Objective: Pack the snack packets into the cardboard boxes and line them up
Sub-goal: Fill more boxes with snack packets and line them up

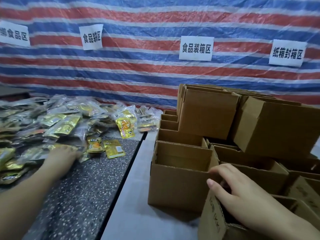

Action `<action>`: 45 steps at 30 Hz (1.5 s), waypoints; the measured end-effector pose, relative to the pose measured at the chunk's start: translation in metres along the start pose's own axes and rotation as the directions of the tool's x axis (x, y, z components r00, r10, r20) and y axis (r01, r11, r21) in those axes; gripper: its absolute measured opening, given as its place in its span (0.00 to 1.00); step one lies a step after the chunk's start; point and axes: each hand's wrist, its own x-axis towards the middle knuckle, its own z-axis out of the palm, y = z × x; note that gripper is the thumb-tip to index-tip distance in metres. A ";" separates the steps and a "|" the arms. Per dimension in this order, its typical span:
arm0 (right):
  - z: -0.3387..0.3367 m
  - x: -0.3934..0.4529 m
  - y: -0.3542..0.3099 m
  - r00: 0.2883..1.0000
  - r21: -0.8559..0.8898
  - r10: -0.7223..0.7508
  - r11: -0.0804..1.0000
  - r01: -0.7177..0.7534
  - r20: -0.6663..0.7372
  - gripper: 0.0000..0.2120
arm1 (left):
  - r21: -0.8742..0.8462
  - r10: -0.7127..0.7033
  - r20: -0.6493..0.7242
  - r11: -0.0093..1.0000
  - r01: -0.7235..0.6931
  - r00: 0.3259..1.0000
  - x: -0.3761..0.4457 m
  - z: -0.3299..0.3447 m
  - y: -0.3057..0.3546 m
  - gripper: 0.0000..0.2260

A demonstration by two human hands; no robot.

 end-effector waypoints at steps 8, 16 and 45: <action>-0.006 -0.004 -0.005 1.000 -0.019 -0.015 1.000 0.015 -0.004 0.22 | -0.436 -0.052 -0.033 0.899 0.033 0.998 -0.033 -0.027 0.052 0.11; -0.012 -0.001 -0.003 0.981 -0.056 -0.006 0.998 -0.005 -0.193 0.22 | -0.866 -0.408 -0.210 0.500 0.025 0.888 -0.077 -0.100 0.047 0.10; -0.124 -0.046 0.011 0.898 0.978 -0.437 0.165 0.129 -0.045 0.20 | -0.707 -0.316 -0.297 -0.561 -0.430 0.901 -0.167 -0.430 0.215 0.14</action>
